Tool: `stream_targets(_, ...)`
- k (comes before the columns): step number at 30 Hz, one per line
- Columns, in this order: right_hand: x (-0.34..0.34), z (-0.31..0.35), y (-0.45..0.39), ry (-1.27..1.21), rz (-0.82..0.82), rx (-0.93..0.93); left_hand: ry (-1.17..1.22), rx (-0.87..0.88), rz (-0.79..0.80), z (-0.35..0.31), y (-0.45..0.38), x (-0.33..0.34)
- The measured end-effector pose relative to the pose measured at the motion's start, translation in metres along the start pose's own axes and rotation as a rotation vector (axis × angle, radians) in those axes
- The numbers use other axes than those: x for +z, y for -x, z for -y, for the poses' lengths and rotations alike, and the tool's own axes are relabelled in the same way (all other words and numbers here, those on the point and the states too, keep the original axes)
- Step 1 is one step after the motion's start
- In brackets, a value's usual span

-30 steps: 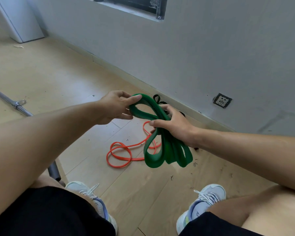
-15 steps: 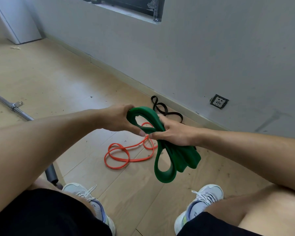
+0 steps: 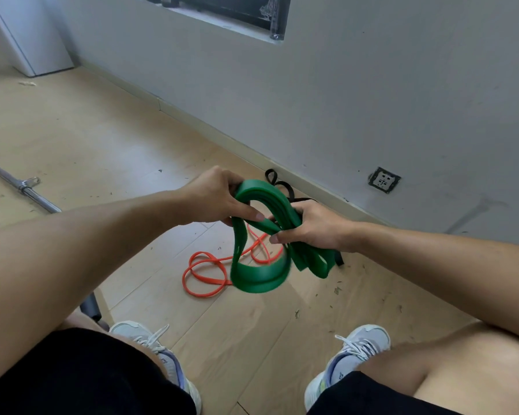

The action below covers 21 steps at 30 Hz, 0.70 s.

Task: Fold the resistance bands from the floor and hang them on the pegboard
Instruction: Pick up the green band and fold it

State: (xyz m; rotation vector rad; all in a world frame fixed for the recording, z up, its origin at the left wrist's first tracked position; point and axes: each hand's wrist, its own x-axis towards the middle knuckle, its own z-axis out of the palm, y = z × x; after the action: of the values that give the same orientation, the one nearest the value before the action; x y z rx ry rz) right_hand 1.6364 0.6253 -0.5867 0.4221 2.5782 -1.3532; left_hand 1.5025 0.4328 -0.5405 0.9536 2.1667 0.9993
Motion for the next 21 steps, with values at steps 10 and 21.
stream_targets(10, -0.009, -0.003, 0.008, 0.013, -0.028, -0.028, -0.034, -0.005, -0.084, -0.009, 0.003, 0.002)
stream_targets(21, -0.026, 0.009, 0.029, 0.024, 0.06, -0.025, 0.027, 0.003, -0.022, -0.02, 0.02, -0.007)
